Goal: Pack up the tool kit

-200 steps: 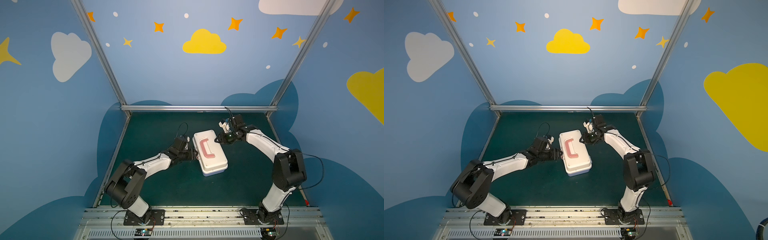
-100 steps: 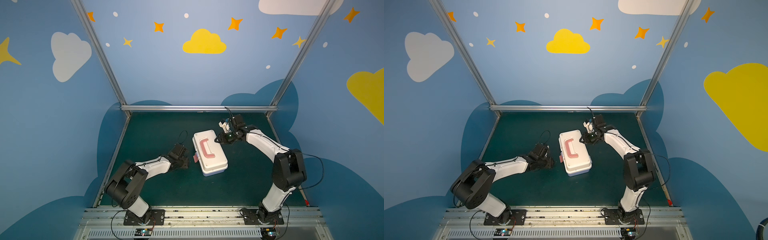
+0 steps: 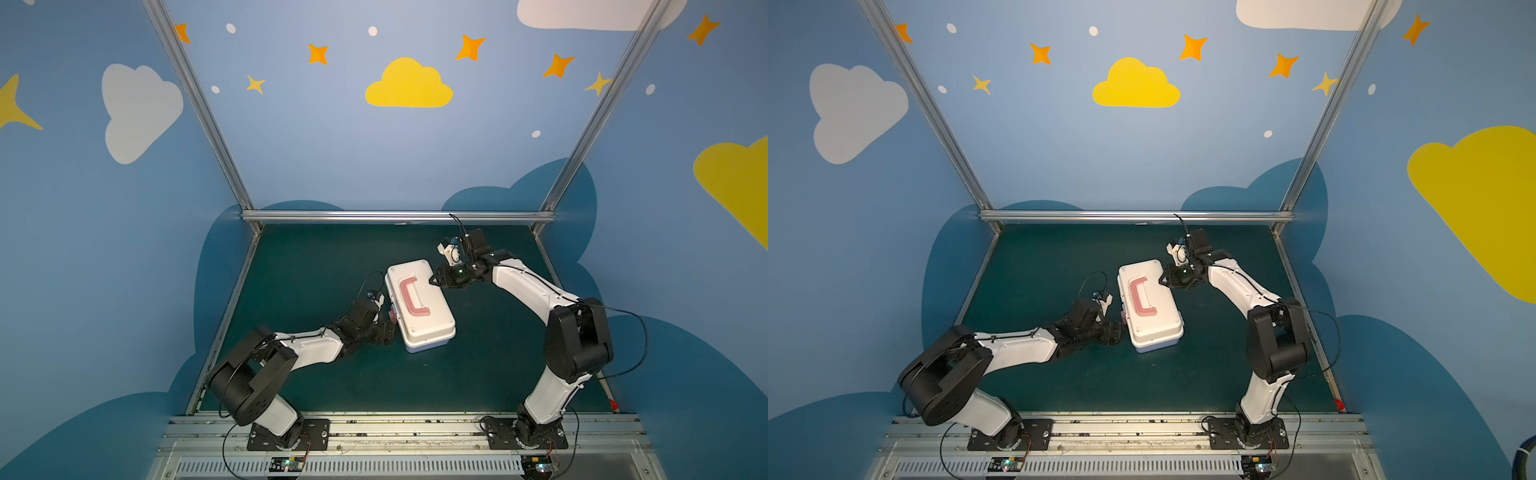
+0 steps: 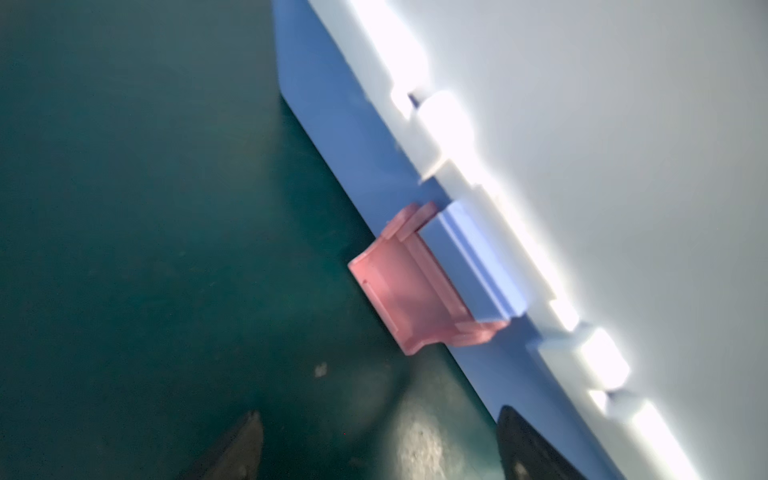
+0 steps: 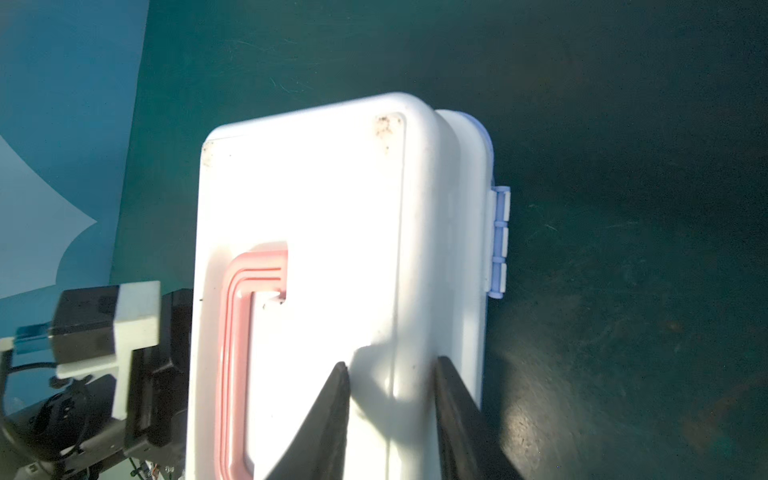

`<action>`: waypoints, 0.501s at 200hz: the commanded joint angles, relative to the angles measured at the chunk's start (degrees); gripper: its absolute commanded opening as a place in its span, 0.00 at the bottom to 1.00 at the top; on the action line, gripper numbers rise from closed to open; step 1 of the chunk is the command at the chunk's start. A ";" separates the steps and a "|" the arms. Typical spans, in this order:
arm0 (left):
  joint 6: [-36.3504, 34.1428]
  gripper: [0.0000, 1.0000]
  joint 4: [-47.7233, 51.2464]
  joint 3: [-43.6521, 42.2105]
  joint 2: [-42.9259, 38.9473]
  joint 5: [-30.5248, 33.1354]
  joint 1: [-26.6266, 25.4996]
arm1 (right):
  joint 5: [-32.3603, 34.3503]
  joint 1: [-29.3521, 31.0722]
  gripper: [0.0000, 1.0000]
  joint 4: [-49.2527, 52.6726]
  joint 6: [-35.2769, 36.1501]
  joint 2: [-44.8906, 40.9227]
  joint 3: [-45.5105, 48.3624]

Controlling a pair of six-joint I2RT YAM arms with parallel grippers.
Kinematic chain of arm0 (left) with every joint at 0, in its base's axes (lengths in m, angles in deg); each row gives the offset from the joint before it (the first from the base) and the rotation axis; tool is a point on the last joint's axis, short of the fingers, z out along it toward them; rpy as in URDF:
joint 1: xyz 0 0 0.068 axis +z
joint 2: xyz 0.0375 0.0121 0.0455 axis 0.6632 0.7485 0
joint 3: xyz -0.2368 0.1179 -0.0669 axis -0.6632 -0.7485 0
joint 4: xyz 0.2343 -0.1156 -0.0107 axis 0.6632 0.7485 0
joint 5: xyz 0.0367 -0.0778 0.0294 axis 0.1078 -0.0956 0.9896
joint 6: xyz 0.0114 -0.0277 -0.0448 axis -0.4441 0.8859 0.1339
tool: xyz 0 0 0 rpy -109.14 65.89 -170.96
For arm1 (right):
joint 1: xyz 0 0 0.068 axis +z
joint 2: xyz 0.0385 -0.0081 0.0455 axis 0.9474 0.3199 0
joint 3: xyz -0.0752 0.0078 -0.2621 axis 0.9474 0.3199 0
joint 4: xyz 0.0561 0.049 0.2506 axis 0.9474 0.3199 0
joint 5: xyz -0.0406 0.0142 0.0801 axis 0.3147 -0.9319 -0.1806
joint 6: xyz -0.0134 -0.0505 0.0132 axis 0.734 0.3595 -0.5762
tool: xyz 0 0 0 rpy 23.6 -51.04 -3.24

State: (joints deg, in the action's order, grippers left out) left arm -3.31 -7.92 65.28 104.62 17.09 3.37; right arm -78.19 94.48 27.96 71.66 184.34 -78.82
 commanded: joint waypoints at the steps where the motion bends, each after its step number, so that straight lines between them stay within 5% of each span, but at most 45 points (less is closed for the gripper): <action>1: -1.94 0.90 -5.79 0.66 2.64 -1.40 -0.29 | -5.65 2.95 0.33 6.26 0.85 1.12 2.80; 100: -0.02 0.89 -6.57 2.19 3.53 16.77 -0.51 | -5.89 2.90 0.33 6.18 0.80 0.48 3.63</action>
State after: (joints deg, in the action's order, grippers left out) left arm -4.58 -13.90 67.03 110.36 27.17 2.19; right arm -78.19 94.48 27.15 71.75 183.82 -77.97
